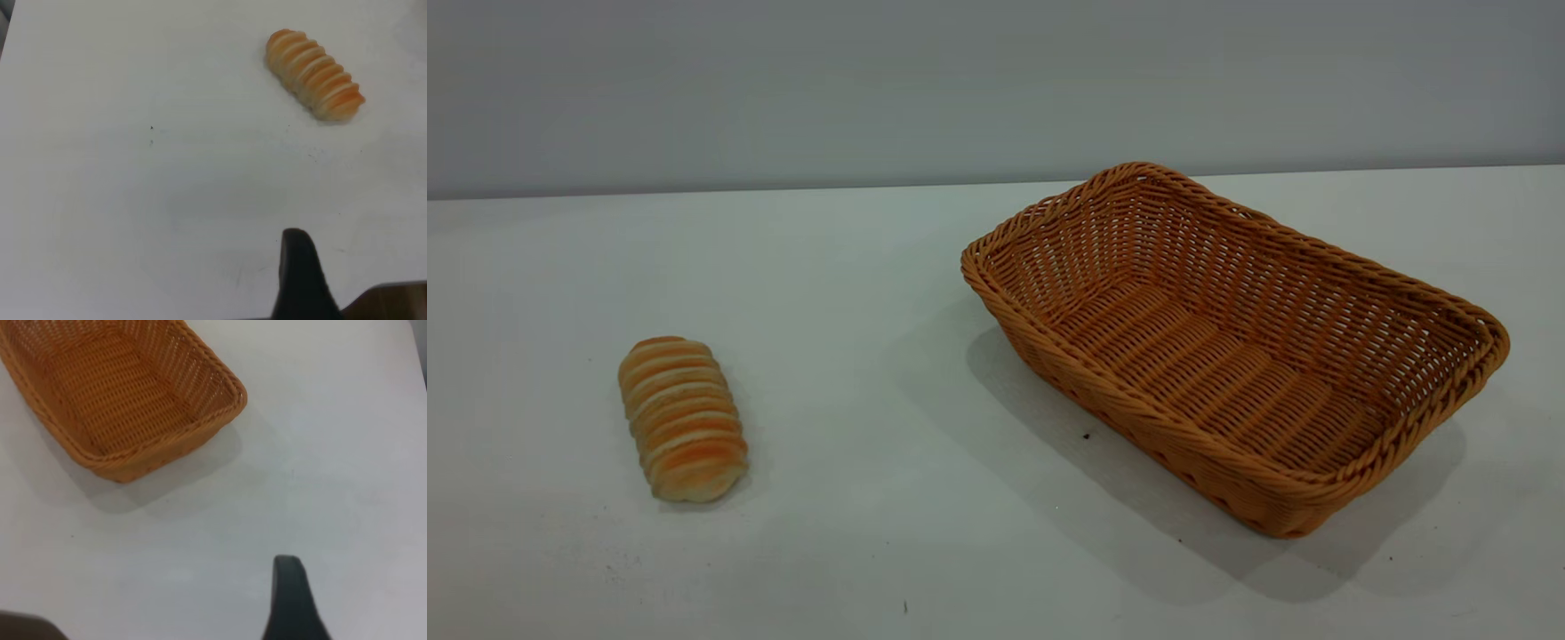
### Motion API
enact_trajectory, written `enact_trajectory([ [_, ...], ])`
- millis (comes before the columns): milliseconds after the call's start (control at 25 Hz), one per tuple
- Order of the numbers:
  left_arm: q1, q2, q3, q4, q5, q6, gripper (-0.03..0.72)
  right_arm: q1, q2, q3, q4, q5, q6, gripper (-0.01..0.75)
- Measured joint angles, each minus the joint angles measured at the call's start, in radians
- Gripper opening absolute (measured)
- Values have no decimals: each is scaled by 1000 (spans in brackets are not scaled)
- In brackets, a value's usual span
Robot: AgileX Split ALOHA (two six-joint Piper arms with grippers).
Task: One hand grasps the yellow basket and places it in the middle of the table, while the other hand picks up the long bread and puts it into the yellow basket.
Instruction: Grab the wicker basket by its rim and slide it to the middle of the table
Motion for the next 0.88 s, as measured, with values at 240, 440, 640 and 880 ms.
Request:
enact_trajectory([
  [240, 0, 0, 0, 0, 0, 1, 513, 0, 0, 0, 0, 0, 0, 532],
  [440, 0, 0, -12, -6, -36, 38, 513, 0, 0, -3, 0, -5, -1, 532],
  [640, 0, 37, -19, -46, -163, 49, 513, 0, 55, -31, 23, -159, -1, 532],
  [880, 0, 257, -20, -52, -231, 2, 513, 0, 422, -71, 118, -320, 0, 532],
])
